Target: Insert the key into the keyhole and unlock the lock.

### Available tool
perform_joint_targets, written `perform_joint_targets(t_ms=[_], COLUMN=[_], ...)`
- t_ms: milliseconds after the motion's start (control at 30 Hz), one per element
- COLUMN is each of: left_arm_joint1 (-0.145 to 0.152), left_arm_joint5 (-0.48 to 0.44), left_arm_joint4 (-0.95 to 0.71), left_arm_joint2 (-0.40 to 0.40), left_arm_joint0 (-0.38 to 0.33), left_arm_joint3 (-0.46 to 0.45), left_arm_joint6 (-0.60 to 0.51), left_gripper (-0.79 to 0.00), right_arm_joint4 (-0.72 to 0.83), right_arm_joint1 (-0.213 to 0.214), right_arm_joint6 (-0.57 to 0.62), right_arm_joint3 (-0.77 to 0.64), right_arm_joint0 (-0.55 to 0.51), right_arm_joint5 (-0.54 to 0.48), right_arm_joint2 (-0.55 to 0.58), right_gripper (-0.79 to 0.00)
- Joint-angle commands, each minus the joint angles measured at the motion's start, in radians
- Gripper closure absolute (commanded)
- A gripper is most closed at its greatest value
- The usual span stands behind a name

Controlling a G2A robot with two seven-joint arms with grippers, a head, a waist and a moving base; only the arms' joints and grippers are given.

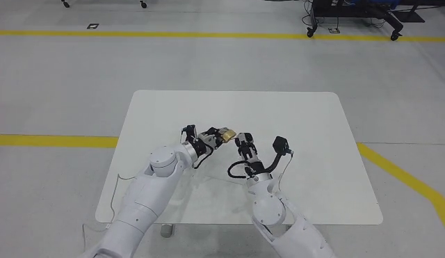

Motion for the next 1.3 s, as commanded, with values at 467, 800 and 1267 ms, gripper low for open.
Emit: perform_joint_targets(t_ms=[467, 800, 1267], left_arm_joint1=[0.000, -0.002, -0.005], left_arm_joint5=[0.095, 0.096, 0.106], left_arm_joint4=[0.006, -0.003, 0.002], left_arm_joint2=[0.032, 0.034, 0.048], left_arm_joint0=[-0.039, -0.050, -0.051], left_arm_joint3=[0.046, 0.063, 0.066], left_arm_joint6=[-0.122, -0.123, -0.118], left_gripper=[0.000, 0.000, 0.000], right_arm_joint4=[-0.298, -0.367, -0.411], right_arm_joint1=[0.011, 0.003, -0.005], right_arm_joint6=[0.002, 0.026, 0.023], right_arm_joint3=[0.058, 0.056, 0.062], right_arm_joint0=[-0.028, -0.028, -0.029], right_arm_joint5=[-0.066, -0.018, 0.004], right_arm_joint2=[0.028, 0.012, 0.033], right_gripper=[0.000, 0.000, 0.000])
